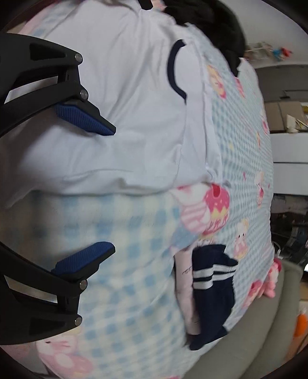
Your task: Fold clothes
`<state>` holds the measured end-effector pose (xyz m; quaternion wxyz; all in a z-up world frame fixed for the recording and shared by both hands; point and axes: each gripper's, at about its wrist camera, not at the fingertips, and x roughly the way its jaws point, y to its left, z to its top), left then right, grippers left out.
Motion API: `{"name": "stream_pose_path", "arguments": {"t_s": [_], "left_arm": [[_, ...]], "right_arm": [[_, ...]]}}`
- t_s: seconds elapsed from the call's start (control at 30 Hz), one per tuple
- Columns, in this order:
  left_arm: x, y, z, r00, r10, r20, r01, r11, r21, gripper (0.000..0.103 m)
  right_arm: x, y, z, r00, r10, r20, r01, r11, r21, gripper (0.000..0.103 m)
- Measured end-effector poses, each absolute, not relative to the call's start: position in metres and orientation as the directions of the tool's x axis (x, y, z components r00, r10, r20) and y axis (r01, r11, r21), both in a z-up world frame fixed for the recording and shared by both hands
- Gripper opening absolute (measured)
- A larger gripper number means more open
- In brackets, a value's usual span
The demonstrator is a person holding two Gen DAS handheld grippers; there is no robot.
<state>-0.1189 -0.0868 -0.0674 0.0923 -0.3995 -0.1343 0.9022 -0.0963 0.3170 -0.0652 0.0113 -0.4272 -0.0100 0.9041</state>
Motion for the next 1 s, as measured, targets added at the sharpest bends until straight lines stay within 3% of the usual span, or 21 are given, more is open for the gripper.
{"name": "stream_pose_path", "arguments": {"t_s": [0.17,0.33,0.5,0.7,0.93,1.0], "left_arm": [[-0.156,-0.098,-0.037,-0.662,0.291,-0.691,-0.104,-0.948,-0.3,0.069],[-0.212,-0.097,-0.025,-0.616,0.302,-0.728,-0.134,-0.95,-0.282,0.069],[-0.262,-0.106,-0.049,-0.554,0.245,-0.795,-0.06,-0.965,-0.256,0.069],[-0.298,-0.122,-0.078,-0.502,0.318,-0.804,-0.023,-0.934,-0.356,0.071],[-0.307,-0.104,-0.104,-0.419,0.267,-0.868,-0.093,-0.963,-0.252,0.072],[-0.302,-0.1,-0.103,-0.432,0.257,-0.864,-0.134,-0.966,-0.221,0.072]], "right_arm": [[-0.114,0.327,-0.029,-0.673,-0.102,-0.733,0.041,-0.994,0.101,0.09],[-0.175,0.331,-0.006,-0.629,-0.15,-0.763,0.045,-0.987,0.157,0.091],[-0.231,0.342,-0.024,-0.54,-0.159,-0.827,0.02,-0.984,0.176,0.091],[-0.261,0.347,-0.052,-0.489,-0.191,-0.851,-0.006,-0.975,0.222,0.091],[-0.289,0.35,-0.074,-0.445,-0.224,-0.867,-0.03,-0.964,0.265,0.093],[-0.292,0.341,-0.075,-0.433,-0.259,-0.863,0.025,-0.961,0.276,0.09]]}}
